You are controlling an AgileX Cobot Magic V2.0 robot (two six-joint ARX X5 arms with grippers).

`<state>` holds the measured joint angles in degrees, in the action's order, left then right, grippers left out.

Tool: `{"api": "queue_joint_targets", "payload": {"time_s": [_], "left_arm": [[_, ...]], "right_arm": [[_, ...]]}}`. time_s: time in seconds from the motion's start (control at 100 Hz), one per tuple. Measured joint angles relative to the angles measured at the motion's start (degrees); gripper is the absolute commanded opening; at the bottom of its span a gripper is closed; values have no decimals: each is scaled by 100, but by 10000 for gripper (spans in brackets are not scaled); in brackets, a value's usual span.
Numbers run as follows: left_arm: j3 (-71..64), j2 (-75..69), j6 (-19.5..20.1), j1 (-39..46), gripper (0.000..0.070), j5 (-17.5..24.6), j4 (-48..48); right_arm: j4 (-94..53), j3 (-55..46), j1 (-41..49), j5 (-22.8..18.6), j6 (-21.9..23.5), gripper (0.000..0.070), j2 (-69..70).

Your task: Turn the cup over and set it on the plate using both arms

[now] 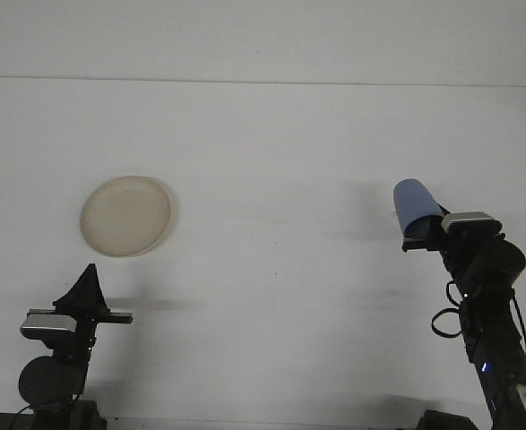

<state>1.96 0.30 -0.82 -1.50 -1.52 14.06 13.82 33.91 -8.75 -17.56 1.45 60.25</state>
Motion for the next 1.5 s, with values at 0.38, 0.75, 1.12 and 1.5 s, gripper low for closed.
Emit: {"api": "queue_joint_targets", "payload": {"time_s": [0.38,0.75,1.12,1.5], "left_arm": [[0,0,0,0,11,0,0],[0,0,0,0,11,0,-2],[0,0,0,0,11,0,0],[0,0,0,0,11,0,0]], "right_arm": [[-2452,94,1220,638,348,4,-1875],[-4811,1858,2378,1182,758,4,-1543],[-6765,4183,3327,1180,975,4,337],[-8118,5895,4017,1178,616,4,2490]]}}
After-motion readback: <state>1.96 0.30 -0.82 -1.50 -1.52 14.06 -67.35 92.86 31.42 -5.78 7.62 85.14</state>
